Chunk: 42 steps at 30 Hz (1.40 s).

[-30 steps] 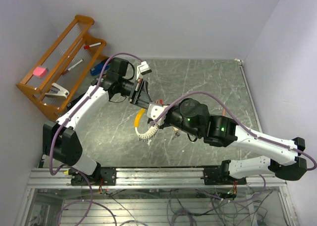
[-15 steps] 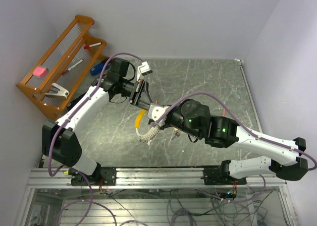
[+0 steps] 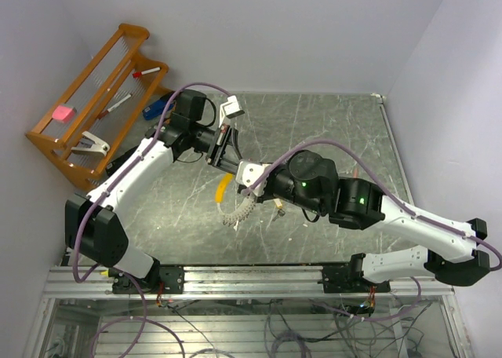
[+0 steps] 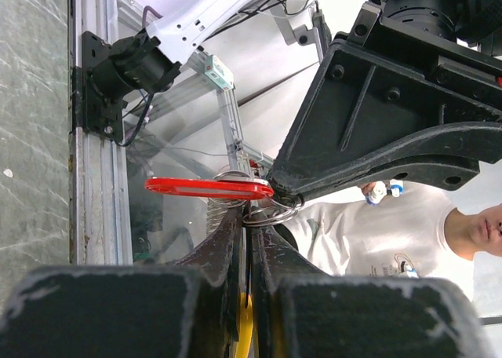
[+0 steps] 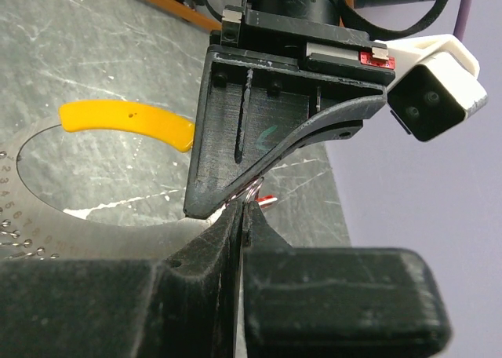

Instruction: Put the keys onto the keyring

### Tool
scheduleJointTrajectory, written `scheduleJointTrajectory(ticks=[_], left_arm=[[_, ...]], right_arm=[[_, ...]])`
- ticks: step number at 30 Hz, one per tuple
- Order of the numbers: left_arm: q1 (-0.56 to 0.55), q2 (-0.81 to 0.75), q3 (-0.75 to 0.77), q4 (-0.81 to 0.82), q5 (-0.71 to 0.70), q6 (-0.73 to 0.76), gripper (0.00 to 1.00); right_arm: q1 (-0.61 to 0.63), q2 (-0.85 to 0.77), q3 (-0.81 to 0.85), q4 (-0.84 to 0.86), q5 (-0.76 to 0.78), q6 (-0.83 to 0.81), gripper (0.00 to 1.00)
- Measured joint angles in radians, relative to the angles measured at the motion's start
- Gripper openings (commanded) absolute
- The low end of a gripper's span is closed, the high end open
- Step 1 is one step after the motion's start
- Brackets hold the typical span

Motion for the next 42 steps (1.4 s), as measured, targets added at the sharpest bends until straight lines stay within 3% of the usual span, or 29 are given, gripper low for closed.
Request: scheduleJointTrajectory(ticks=[20, 33, 42], left_arm=[[-0.005, -0.03, -0.101, 0.369, -0.039, -0.277, 0.07], [-0.009, -0.031, -0.105, 0.453, -0.023, -0.344, 0.07], [-0.014, -0.061, -0.148, 0.637, -0.018, -0.468, 0.07]], right_arm=[[-0.212, 0.047, 0.119, -0.135, -0.283, 0.096, 0.0], [-0.24, 0.048, 0.142, -0.146, -0.352, 0.13, 0.0], [-0.262, 0.051, 0.173, -0.168, -0.417, 0.157, 0.0]])
